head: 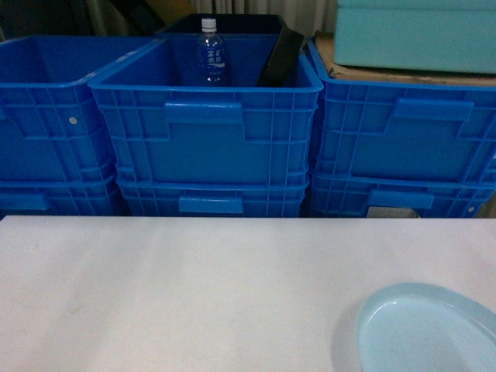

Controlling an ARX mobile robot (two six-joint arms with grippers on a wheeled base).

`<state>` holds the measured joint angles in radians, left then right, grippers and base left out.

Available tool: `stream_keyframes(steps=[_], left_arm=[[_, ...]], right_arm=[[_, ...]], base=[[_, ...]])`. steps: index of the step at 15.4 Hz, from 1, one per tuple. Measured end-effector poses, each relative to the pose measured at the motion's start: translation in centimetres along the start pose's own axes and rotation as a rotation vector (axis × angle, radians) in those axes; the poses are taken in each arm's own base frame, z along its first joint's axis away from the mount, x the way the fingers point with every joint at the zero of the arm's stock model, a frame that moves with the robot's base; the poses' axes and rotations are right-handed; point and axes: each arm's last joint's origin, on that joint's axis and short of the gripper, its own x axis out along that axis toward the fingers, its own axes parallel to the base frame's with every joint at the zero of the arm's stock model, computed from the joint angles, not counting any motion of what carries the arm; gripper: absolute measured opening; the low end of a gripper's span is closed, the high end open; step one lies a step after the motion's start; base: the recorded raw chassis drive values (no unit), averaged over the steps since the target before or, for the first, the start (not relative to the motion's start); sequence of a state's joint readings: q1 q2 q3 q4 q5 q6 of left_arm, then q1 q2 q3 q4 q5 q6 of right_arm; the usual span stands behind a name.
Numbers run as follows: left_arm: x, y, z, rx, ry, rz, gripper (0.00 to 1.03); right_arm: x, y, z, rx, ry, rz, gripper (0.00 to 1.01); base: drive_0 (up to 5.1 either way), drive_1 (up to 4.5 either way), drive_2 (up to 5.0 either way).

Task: Place blue tray on left shelf second layer neatly

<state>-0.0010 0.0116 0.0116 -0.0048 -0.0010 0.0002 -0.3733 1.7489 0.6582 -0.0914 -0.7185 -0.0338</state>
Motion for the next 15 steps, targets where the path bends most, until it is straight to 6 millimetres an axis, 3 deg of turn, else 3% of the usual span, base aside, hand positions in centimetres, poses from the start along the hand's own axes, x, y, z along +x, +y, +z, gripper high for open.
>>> stream_keyframes(steps=[5, 10, 15], left_arm=[[0.0, 0.0, 0.0, 0.0, 0.0, 0.0, 0.98], [0.0, 0.0, 0.0, 0.0, 0.0, 0.0, 0.98], [0.0, 0.0, 0.0, 0.0, 0.0, 0.0, 0.98]], right_arm=[[0.5, -1.5, -1.0, 0.038, 0.024, 0.007, 0.98], [1.9, -0.3, -2.0, 0.004, 0.05, 0.052, 0.98], [2.8, -1.0, -2.8, 0.033, 0.08, 0.035, 0.98]], base=[[0.0, 0.0, 0.0], [0.0, 0.0, 0.0], [0.0, 0.0, 0.0]])
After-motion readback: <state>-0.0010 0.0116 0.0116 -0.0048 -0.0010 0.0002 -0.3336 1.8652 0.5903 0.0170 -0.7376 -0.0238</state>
